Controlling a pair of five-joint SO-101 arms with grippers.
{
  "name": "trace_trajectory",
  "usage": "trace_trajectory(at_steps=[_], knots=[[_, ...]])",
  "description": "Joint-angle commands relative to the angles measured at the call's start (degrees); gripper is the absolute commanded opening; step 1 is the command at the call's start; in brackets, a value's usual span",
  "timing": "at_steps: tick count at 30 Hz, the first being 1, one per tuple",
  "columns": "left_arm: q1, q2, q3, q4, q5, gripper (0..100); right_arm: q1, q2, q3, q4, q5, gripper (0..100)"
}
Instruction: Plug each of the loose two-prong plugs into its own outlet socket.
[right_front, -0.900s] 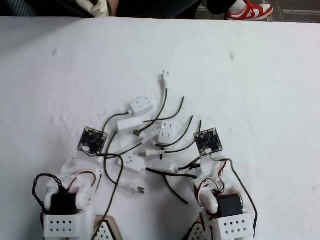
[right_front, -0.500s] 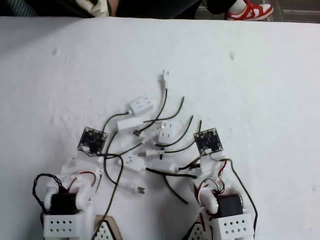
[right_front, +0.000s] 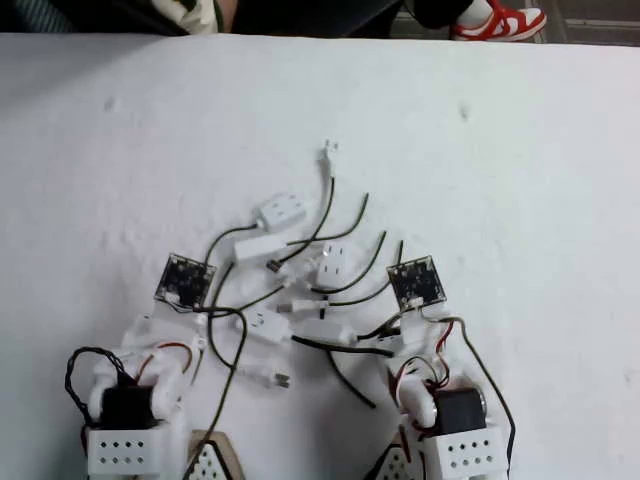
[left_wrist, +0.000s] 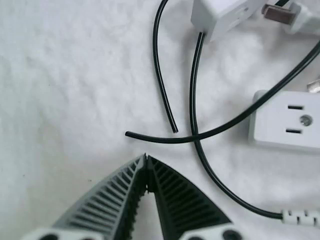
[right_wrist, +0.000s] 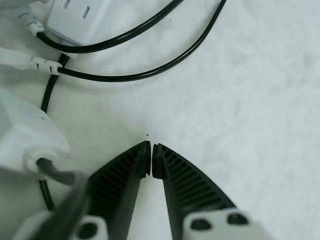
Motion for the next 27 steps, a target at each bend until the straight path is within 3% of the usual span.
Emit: trace_trajectory(at_steps=[1,22,27], knots=[[0.40,-0.04,-0.18,0.44,0.00,3,0.31,-0.48,0.62,0.31,0.09,1.8],[0.22,-0.13,-0.18,0.44,-0.09,3,0.13,-0.22,0.62,0.31,-0.09,1.8],[-1.10,-0.13,-6.68,2.73,-0.09,3,0.13,-0.22,0.62,0.31,-0.18,1.8]])
